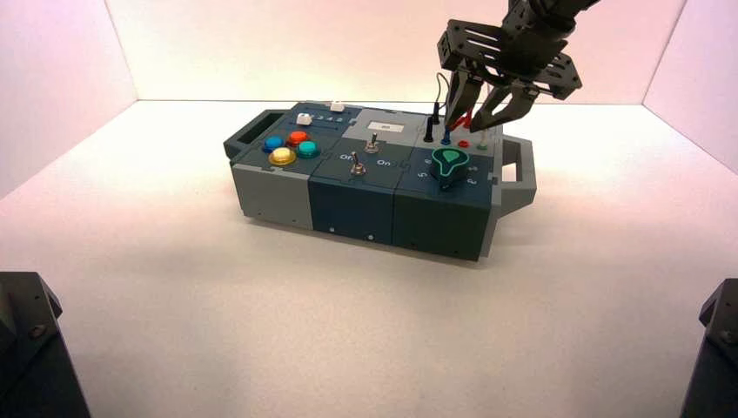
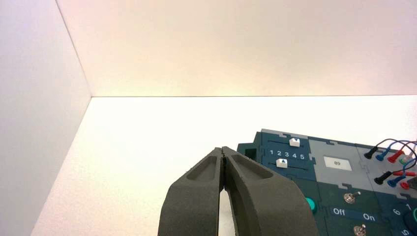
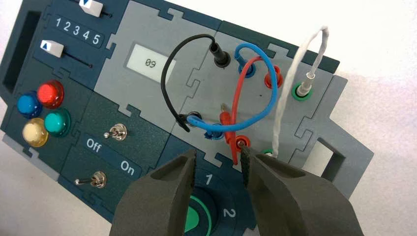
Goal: Insert the red wire.
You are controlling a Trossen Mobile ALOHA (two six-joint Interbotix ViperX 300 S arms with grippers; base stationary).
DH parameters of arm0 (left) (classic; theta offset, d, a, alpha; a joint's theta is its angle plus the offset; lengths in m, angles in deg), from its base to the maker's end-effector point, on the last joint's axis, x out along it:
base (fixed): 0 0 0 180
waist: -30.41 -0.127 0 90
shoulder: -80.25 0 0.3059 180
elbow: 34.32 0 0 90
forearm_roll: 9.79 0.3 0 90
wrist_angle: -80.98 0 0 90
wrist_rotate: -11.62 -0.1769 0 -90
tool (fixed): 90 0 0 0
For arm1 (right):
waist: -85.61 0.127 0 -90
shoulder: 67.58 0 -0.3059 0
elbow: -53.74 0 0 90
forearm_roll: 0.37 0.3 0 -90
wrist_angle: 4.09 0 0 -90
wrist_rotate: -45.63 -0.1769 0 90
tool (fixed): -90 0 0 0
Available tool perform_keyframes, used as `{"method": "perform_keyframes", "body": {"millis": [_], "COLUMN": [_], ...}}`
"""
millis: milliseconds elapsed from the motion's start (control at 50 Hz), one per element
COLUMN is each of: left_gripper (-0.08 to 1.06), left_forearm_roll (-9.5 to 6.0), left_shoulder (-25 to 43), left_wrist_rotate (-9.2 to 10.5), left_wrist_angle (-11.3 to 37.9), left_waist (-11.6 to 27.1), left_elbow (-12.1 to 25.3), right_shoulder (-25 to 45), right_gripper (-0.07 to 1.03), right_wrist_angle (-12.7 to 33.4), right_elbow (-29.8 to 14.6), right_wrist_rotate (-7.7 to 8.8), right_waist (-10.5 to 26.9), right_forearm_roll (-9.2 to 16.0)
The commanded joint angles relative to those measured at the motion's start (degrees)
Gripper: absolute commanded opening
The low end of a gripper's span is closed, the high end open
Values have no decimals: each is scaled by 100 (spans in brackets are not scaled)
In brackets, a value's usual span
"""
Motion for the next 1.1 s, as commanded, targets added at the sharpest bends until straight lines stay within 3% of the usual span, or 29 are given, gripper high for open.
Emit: {"method": "perform_keyframes", "body": {"millis": [20,1100], "left_gripper": [-3,-3], "left_forearm_roll": [9,9], "left_shoulder": [26,26], "left_wrist_rotate": [-9,-9], "left_wrist_angle": [-70,-70], "left_waist": [-18,-18], "left_elbow": [193,193], "right_shoulder": [-44,123], "right_gripper": [49,42], "right_wrist_angle": [-97,-281], "right_elbow": [-167,-264], "right_wrist_rotate": [18,18], "right_waist": [-114,-176], "right_forearm_roll": [-35,-123]}}
